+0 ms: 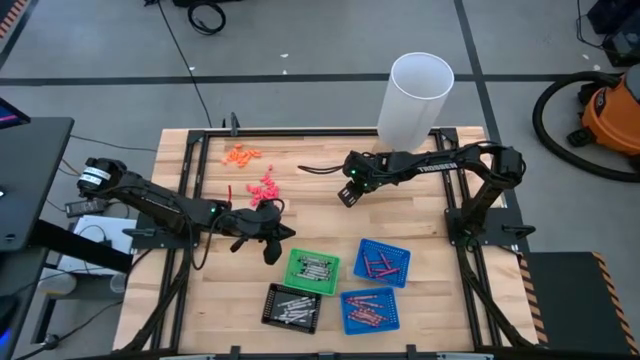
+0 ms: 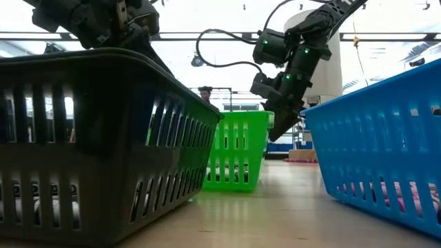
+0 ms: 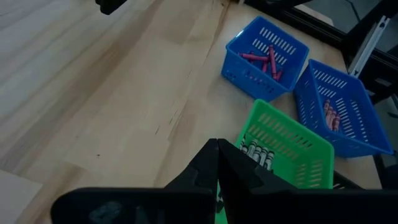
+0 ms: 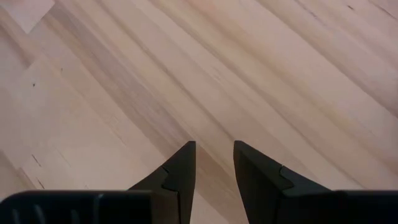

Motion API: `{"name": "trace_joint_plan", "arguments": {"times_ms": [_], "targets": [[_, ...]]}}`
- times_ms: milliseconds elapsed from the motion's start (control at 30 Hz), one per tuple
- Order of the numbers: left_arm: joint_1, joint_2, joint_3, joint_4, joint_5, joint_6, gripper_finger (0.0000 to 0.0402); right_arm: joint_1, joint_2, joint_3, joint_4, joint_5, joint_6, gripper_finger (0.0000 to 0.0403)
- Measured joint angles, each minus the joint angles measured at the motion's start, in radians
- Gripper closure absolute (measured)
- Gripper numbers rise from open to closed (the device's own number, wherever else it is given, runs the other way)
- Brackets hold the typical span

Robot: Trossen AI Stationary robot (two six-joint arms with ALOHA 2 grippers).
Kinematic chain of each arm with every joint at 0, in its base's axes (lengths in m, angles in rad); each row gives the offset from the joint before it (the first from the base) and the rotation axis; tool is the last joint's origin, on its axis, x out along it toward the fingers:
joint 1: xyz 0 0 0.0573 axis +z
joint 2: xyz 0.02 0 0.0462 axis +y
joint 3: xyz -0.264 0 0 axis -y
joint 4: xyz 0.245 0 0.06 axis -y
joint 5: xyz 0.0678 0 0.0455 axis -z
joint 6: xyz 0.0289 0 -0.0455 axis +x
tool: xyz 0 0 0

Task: Sort crayons
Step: Put the violet crayon into the top blue bin

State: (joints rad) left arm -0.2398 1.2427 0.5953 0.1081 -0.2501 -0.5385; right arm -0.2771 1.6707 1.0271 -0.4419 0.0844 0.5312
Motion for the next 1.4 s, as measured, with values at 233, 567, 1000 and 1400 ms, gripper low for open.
{"name": "trace_joint_plan", "arguments": {"times_ms": [233, 567, 1000, 1400], "targets": [[0.000, 0.000, 0.000, -0.001, 0.000, 0.008, 0.0386, 0.000, 0.000, 0.000, 0.000, 0.000, 0.000, 0.0286], [0.000, 0.000, 0.000, -0.001, 0.000, 0.010, 0.0386, 0.000, 0.000, 0.000, 0.000, 0.000, 0.000, 0.0286], [0.026, -0.006, 0.000, -0.004, 0.060, -0.028, 0.0386, -0.017, 0.000, 0.107, -0.151, -0.040, 0.011, 0.0290], [0.025, -0.008, 0.001, 0.000, 0.066, -0.080, 0.0386, -0.107, 0.151, 0.224, -0.383, 0.038, -0.113, 0.0291]]}}
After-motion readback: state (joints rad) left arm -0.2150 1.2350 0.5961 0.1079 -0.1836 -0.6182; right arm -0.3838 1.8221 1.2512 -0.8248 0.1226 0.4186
